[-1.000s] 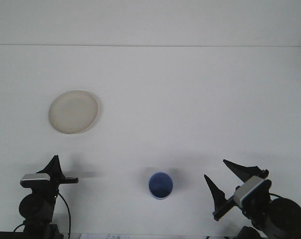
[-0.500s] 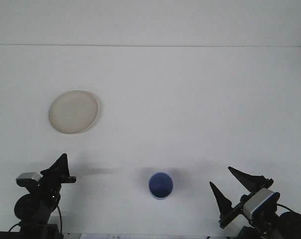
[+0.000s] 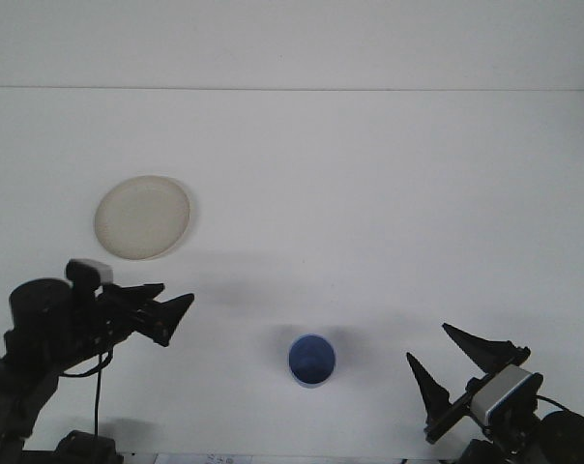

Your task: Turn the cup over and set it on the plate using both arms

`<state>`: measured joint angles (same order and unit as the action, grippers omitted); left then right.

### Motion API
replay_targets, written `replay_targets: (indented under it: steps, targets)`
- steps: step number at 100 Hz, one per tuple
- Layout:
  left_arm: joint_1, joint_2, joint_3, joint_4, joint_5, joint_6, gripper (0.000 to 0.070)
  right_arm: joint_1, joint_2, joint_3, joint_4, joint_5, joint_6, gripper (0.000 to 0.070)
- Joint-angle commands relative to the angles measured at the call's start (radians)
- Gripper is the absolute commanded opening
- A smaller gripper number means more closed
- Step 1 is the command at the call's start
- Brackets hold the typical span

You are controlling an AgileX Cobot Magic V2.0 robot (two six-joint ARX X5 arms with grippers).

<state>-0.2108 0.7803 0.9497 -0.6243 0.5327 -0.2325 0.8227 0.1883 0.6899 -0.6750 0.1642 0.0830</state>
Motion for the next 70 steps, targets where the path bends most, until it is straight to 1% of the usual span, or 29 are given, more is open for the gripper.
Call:
replay_targets:
  steps: [1, 11, 27, 36, 44, 49, 60, 70]
  targets:
    - [-0.087, 0.107, 0.078, -0.075, 0.016, 0.084, 0.0503, 0.009, 0.002, 0.003, 0.008, 0.003, -0.005, 0.0488]
    - [-0.245, 0.249, 0.174, -0.155, -0.002, 0.113, 0.0503, 0.009, 0.002, 0.003, 0.007, 0.024, -0.006, 0.0488]
    - [-0.459, 0.437, 0.272, -0.187, -0.150, 0.112, 0.0503, 0.009, 0.002, 0.003, 0.005, 0.024, -0.008, 0.0488]
    - [-0.537, 0.522, 0.304, -0.185, -0.204, 0.108, 0.0503, 0.009, 0.002, 0.003, -0.003, 0.024, -0.008, 0.0488]
    - [-0.581, 0.591, 0.323, -0.180, -0.220, 0.106, 0.0503, 0.009, 0.002, 0.003, -0.009, 0.024, -0.008, 0.0488]
    - [-0.603, 0.631, 0.332, -0.171, -0.222, 0.093, 0.0503, 0.009, 0.002, 0.003, -0.011, 0.024, -0.008, 0.0488]
    - [-0.642, 0.698, 0.335, -0.119, -0.222, 0.067, 0.0503, 0.009, 0.002, 0.003, -0.014, 0.024, -0.008, 0.0488]
    - [-0.666, 0.743, 0.335, -0.075, -0.235, 0.062, 0.0503, 0.009, 0.002, 0.003, -0.014, 0.024, -0.008, 0.0488]
